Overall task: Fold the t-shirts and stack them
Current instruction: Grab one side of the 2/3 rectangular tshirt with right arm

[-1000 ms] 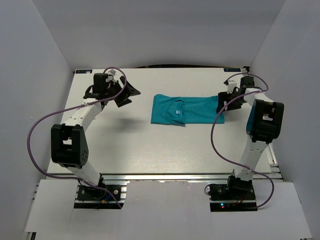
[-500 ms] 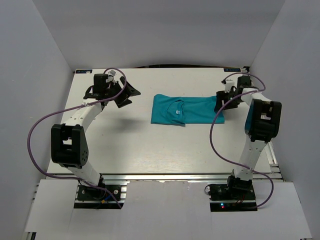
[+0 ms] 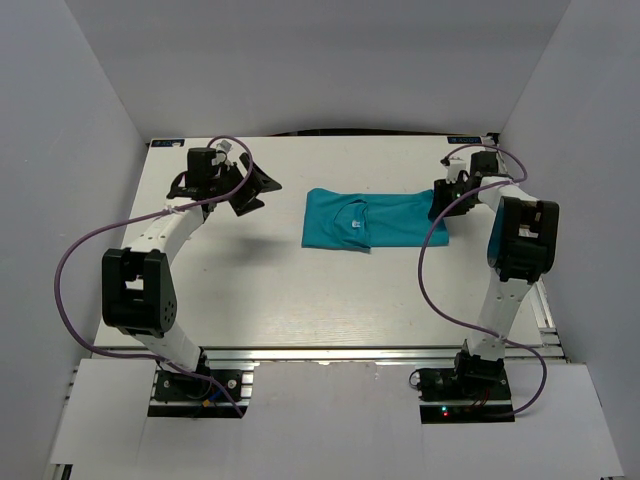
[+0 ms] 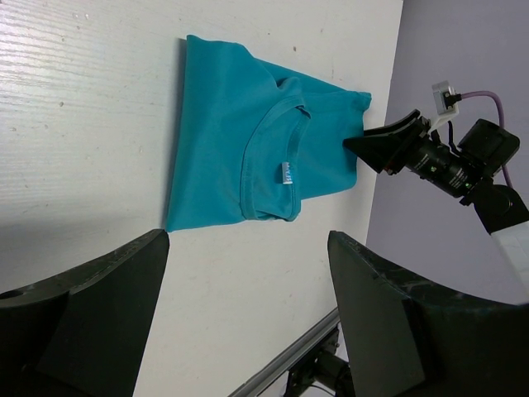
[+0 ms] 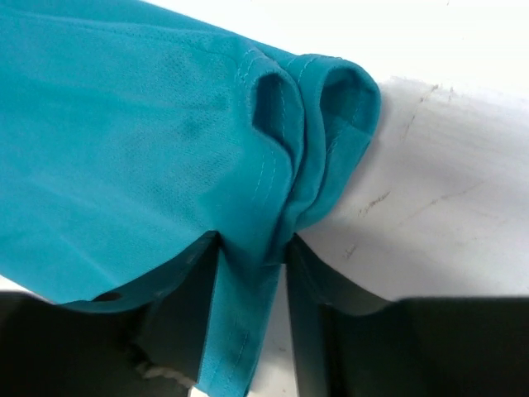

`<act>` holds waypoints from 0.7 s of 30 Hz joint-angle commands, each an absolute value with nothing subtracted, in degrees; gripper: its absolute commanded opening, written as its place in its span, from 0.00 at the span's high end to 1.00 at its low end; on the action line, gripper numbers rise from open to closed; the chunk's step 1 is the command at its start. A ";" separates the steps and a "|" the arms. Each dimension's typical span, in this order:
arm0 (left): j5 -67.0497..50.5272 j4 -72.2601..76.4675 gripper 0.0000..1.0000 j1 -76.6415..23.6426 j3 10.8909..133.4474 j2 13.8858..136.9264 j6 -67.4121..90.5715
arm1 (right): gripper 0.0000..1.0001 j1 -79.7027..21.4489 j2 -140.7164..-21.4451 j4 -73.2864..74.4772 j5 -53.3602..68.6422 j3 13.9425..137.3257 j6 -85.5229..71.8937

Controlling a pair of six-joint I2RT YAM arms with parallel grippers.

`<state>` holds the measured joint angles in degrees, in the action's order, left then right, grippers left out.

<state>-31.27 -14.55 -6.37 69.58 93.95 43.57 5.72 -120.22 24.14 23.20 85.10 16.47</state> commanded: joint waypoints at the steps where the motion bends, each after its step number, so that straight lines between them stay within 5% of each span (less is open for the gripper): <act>1: -32.34 -13.62 0.11 -6.50 68.91 90.26 43.59 | 0.57 4.22 -124.54 26.37 25.49 83.23 14.68; 12: -34.45 -12.22 0.11 -6.50 68.03 90.26 43.77 | 0.99 5.27 -122.35 26.54 31.80 83.85 15.82; 21: -35.07 -10.28 0.11 -6.50 65.92 89.30 43.86 | 1.00 5.01 -112.86 29.35 43.50 86.57 16.53</act>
<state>-33.69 -12.03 -6.37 66.46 93.36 43.79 5.54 -118.58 27.22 36.82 84.58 16.05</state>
